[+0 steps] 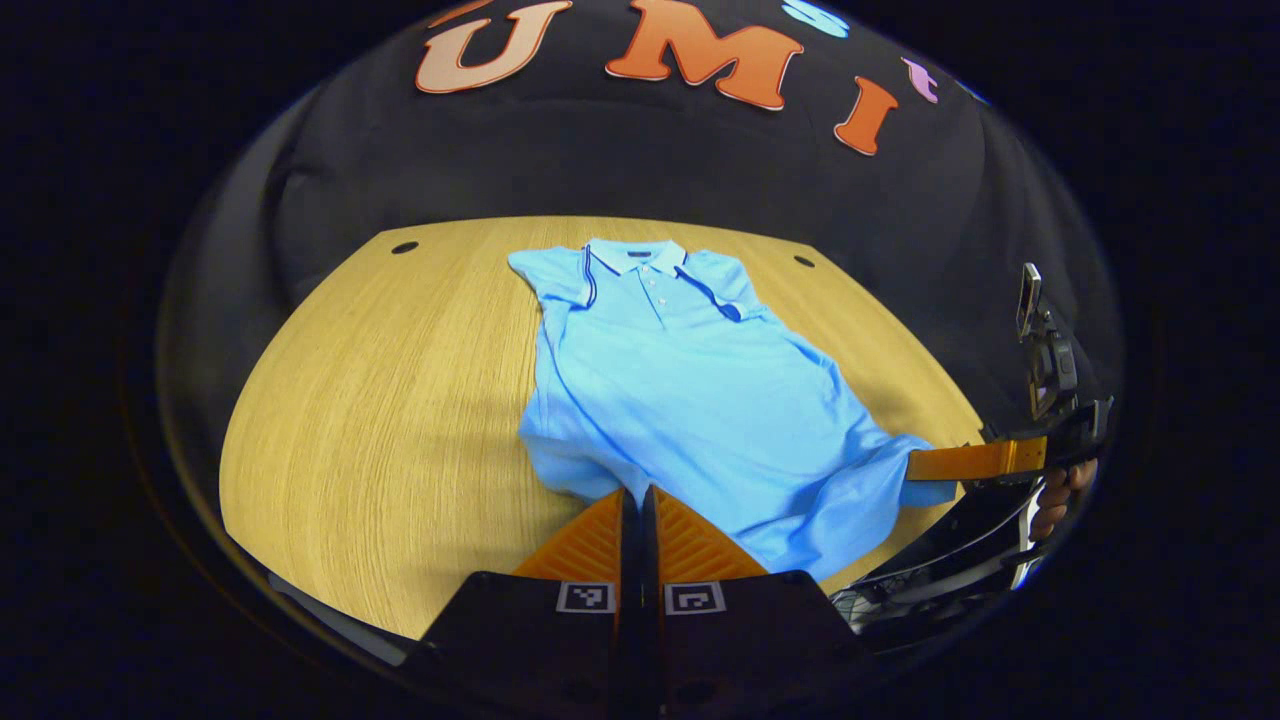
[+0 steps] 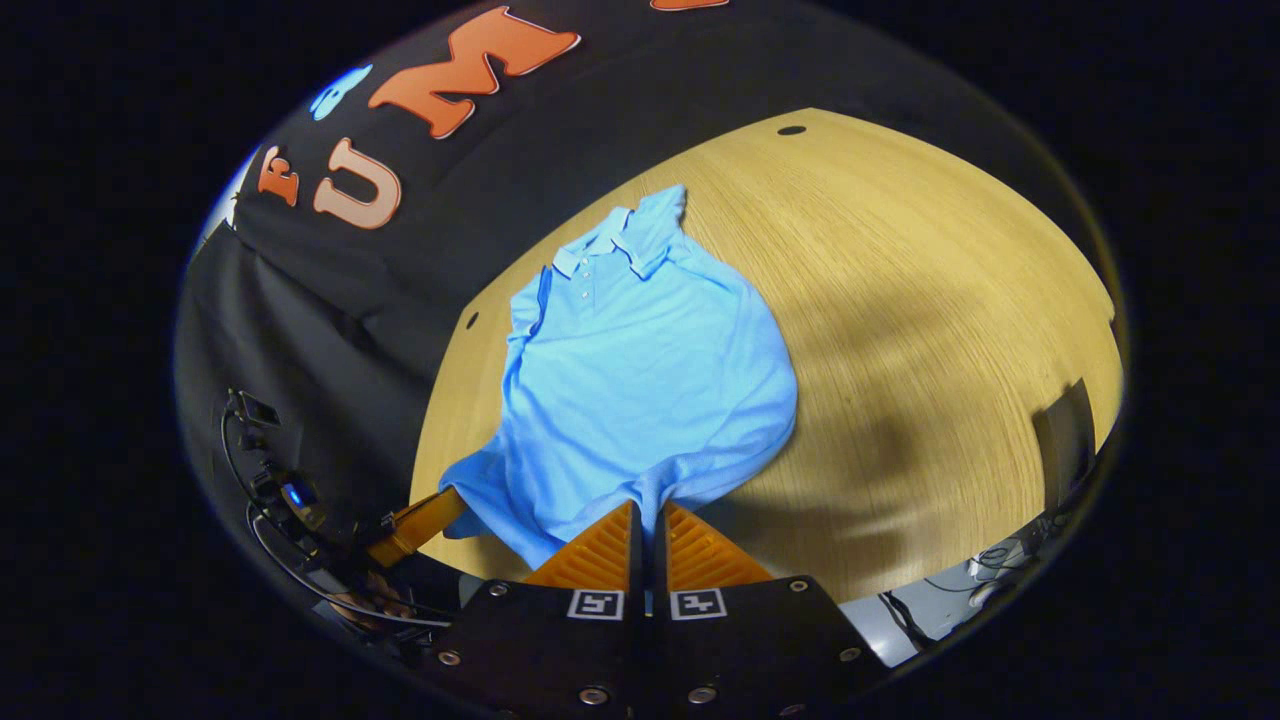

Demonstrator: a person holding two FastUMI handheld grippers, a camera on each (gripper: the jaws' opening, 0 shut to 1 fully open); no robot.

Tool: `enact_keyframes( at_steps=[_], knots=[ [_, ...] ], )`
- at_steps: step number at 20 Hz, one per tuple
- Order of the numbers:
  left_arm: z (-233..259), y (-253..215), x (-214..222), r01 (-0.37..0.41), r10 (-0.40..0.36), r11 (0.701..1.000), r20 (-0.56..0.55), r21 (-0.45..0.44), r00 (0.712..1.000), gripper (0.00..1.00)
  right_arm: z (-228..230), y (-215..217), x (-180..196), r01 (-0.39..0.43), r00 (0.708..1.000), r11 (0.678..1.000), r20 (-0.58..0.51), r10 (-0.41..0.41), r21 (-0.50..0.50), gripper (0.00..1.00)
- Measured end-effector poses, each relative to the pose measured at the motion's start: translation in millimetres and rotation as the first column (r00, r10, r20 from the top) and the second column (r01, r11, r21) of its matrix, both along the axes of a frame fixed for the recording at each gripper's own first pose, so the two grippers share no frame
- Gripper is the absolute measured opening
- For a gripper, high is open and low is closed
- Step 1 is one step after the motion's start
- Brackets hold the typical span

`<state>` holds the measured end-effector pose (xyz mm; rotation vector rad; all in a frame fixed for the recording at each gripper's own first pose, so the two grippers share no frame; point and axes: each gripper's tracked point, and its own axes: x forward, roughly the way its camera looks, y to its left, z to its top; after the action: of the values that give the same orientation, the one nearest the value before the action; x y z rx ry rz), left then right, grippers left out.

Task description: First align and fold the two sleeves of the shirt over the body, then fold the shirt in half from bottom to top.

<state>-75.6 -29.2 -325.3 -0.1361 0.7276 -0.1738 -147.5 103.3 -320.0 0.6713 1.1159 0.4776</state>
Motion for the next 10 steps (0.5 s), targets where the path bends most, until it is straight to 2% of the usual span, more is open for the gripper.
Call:
enact_keyframes(
  at_steps=[5,10],
  knots=[
    [36.4,12.6,32.4,-0.052,0.053,0.998,0.073,-0.019,0.996,0.05,26.8,-11.2,40.7,0.033,0.997,0.999,0.069,-0.035,0.038,0.02],
    [60.0,24.4,71.6,-0.045,0.049,0.998,0.101,-0.047,0.994,0.05,46.4,-7.8,88.6,0.053,0.991,0.998,0.119,-0.057,0.042,0.03]
  ],
)
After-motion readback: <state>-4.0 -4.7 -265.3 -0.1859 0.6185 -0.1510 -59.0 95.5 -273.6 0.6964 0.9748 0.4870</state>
